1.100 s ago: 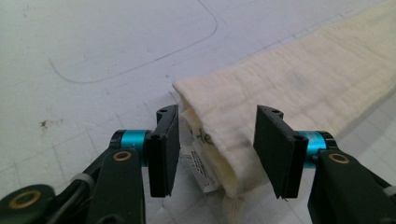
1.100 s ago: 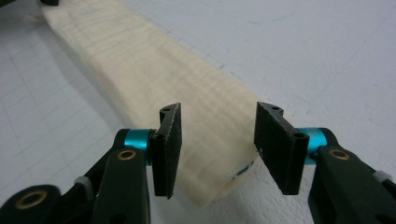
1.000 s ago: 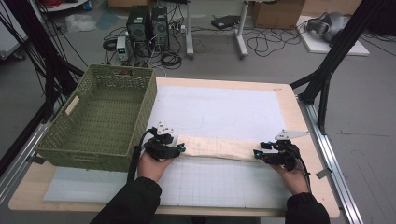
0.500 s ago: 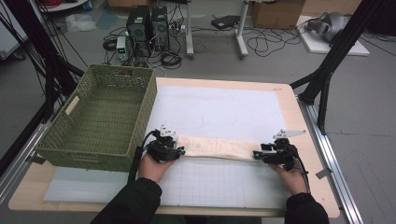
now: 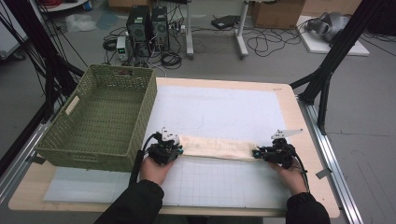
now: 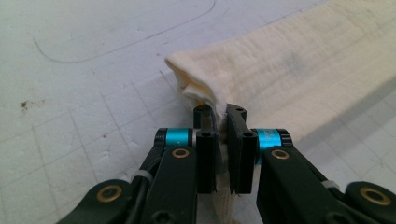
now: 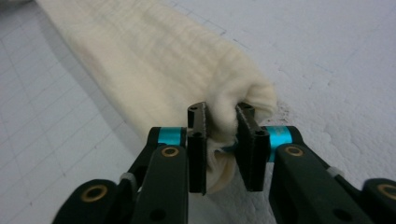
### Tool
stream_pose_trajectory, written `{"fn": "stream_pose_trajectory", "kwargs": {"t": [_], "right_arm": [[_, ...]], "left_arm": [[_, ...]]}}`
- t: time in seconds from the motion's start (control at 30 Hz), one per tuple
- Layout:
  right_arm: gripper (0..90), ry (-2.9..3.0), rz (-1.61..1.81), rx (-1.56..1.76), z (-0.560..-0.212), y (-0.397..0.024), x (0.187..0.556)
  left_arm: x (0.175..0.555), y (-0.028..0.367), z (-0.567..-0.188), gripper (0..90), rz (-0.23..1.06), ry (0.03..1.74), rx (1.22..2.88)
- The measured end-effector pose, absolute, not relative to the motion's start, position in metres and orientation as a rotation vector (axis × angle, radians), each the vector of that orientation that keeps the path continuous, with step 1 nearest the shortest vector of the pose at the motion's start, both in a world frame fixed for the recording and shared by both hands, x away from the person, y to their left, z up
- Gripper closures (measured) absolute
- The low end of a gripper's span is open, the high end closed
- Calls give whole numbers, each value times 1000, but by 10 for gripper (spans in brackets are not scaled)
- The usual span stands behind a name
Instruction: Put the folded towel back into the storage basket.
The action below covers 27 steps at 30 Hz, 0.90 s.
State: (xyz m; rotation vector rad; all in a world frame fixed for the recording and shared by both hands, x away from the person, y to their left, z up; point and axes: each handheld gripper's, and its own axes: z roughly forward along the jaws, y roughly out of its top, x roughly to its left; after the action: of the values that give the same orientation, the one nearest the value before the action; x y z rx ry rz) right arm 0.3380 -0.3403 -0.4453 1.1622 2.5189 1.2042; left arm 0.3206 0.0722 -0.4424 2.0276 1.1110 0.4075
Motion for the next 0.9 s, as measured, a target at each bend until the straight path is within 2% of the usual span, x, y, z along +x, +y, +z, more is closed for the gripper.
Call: {"fn": "stream_pose_trajectory", "kwargs": {"t": [0.43,0.67,0.7,0.73,0.8,0.9], "right_arm": [[806,2592,1185,1067,-435,-322,351],[804,2613,1159,1031,-436,-301,369],[786,2619,1145,1040,-438,-299,371],[731,2614,1144,1049,-440,-297,373],[630,2581,1145,1077,-439,-300,375],[549,2506,1183,1091,-430,-308,372]], "left_arm": [[285,88,-432,836,444,1121,2051],[270,98,-438,835,421,1152,2040],[270,100,-439,830,422,1141,2039],[270,100,-438,817,424,1138,2035],[270,101,-435,732,443,1134,2023],[268,104,-425,642,473,1112,1990]]}}
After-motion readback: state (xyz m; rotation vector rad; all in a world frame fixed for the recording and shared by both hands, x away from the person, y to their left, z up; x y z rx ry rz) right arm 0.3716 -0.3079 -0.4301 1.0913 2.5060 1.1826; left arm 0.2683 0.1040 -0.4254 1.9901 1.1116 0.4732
